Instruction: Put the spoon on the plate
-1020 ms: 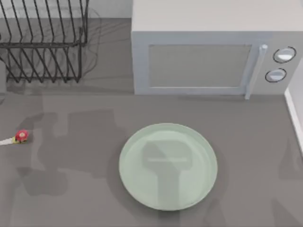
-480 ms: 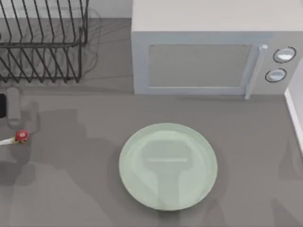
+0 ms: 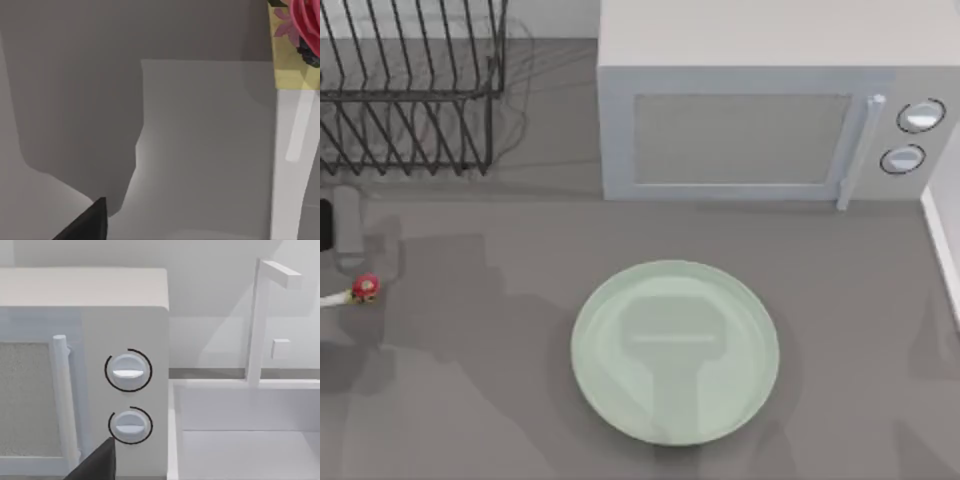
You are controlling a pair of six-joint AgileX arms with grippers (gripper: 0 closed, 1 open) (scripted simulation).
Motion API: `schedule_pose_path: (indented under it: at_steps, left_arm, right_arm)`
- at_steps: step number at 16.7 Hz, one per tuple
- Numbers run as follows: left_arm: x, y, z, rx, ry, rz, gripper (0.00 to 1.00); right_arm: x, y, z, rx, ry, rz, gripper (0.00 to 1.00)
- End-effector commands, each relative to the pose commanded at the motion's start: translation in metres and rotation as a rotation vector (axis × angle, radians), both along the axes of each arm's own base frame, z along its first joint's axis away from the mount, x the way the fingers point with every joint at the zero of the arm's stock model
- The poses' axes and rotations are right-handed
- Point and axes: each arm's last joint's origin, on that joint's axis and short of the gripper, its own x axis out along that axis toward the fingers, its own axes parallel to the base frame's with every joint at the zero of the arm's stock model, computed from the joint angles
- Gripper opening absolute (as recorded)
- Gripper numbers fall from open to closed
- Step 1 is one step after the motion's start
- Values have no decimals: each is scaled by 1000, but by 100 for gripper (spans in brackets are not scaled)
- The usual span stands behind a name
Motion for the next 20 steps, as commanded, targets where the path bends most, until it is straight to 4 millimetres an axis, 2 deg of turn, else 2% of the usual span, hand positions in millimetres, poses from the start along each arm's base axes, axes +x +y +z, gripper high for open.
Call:
schedule_pose_path:
  at_steps: [12,20]
  left_arm:
    - [0,0,0,0,0,0,2]
    - [0,0,0,0,0,0,0]
  right_arm:
    - [0,0,0,0,0,0,100]
    - [0,0,0,0,0,0,100]
